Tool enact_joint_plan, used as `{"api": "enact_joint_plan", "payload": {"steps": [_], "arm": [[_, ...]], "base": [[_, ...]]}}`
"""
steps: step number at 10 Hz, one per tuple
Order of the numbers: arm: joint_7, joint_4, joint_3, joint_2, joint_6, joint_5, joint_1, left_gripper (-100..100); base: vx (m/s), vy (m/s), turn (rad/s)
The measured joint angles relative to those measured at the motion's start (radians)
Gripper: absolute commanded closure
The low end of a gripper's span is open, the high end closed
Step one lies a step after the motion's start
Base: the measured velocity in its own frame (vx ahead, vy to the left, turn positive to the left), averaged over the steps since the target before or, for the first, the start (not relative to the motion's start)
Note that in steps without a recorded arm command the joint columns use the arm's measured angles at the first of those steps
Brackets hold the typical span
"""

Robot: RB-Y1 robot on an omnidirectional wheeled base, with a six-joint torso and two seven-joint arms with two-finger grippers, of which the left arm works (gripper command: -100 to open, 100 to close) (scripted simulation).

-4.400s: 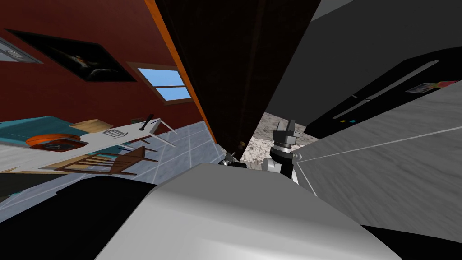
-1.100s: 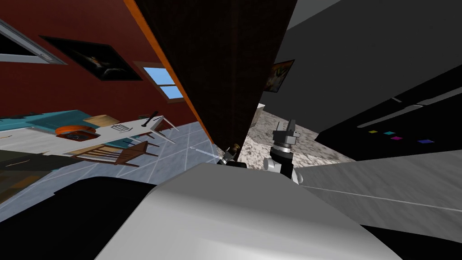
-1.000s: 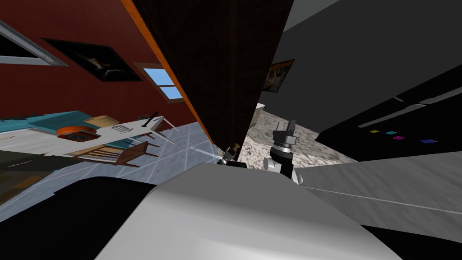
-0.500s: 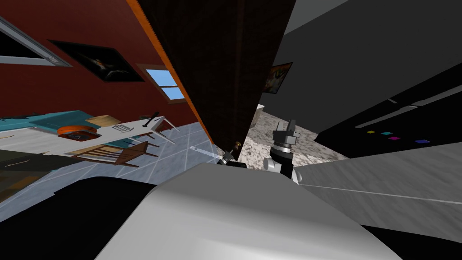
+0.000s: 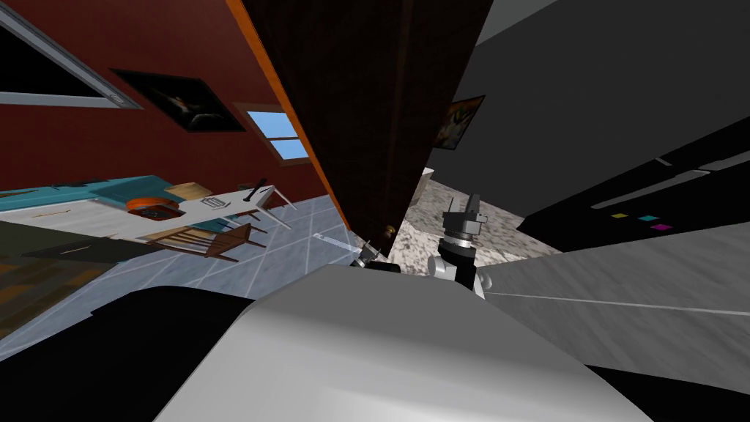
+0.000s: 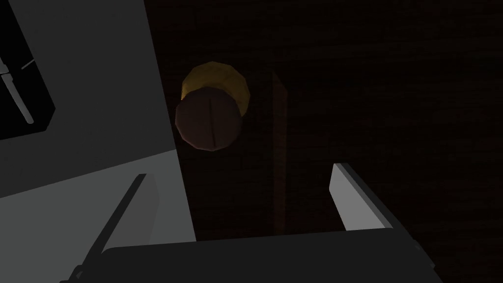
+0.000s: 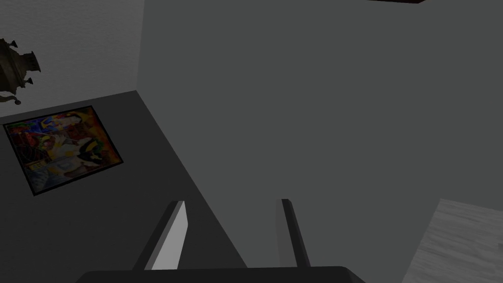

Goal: Push the door open

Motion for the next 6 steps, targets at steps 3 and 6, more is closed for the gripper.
{"api": "enact_joint_plan", "payload": {"steps": [3,6], "arm": [[-0.008,0.001,0.004,-0.042,-0.006,0.005,0.010,-100],[-0.022,0.055,-0.022,-0.009,-0.002,0.042,-0.049,-100]], "base": [[-0.067,-0.011,0.047],[0.071,0.035,0.089]]}}
